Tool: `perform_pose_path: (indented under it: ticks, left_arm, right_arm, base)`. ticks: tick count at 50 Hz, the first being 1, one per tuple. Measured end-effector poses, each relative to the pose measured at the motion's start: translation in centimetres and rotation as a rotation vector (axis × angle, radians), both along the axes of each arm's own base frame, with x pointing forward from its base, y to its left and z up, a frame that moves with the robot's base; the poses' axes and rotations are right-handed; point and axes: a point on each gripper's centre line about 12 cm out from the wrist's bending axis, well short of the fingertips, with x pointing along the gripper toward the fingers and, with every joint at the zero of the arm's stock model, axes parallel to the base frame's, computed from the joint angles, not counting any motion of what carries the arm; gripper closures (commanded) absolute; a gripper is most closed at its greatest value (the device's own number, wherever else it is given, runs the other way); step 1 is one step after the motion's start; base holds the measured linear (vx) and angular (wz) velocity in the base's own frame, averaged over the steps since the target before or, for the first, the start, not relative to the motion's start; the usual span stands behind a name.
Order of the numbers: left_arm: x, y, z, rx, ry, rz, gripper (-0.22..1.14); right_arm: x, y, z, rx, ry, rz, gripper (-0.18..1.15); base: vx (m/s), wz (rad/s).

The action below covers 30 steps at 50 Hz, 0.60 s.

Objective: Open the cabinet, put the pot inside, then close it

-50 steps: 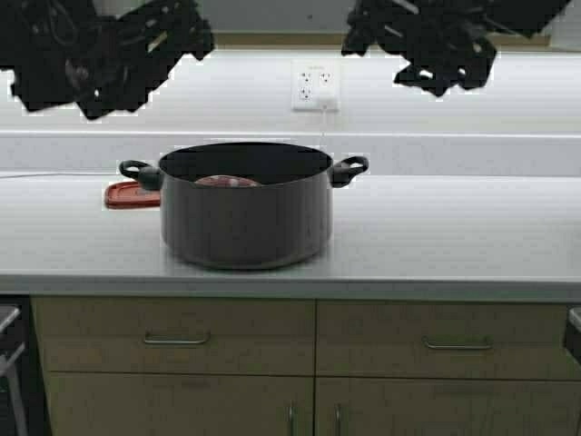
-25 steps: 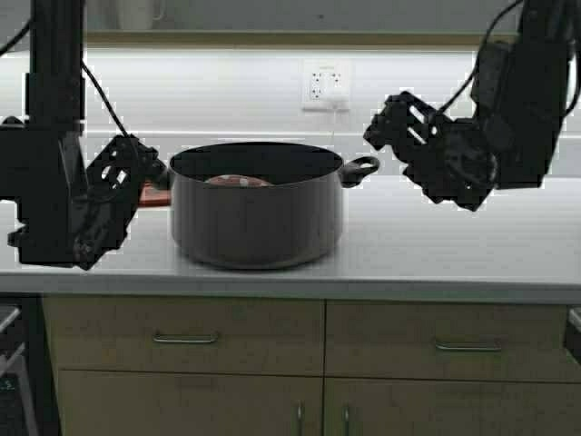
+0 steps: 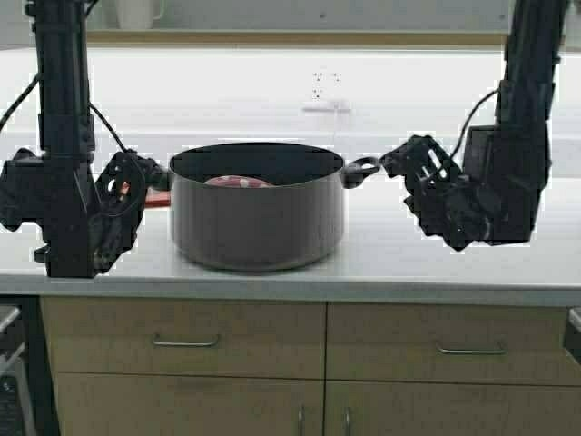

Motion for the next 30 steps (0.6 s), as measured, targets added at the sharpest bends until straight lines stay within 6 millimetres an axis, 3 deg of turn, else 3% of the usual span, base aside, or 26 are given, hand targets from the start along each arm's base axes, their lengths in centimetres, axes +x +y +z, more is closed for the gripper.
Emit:
perform_pose_path:
  ticks: [11, 19, 30]
  left_arm:
    - [-0.03, 0.19, -0.05, 0.001, 0.005, 0.002, -0.08]
    - [-0.12, -0.08, -0.10, 0.014, 0.005, -0.007, -0.08]
    - [0.67, -0.03, 0.14, 0.025, -0.020, 0.006, -0.08]
  right_arm:
    - [-0.24, 0.50, -1.14, 0.008, -0.018, 0.023, -0.04]
    - [0.16, -0.12, -0.91, 0.018, -0.046, 0.003, -0.04]
    - [0.32, 0.71, -0.62, 0.029, -0.071, 0.031, -0.04]
  base:
    - [0.06, 0.05]
    - [0.09, 0.07]
    - [0.09, 0.09]
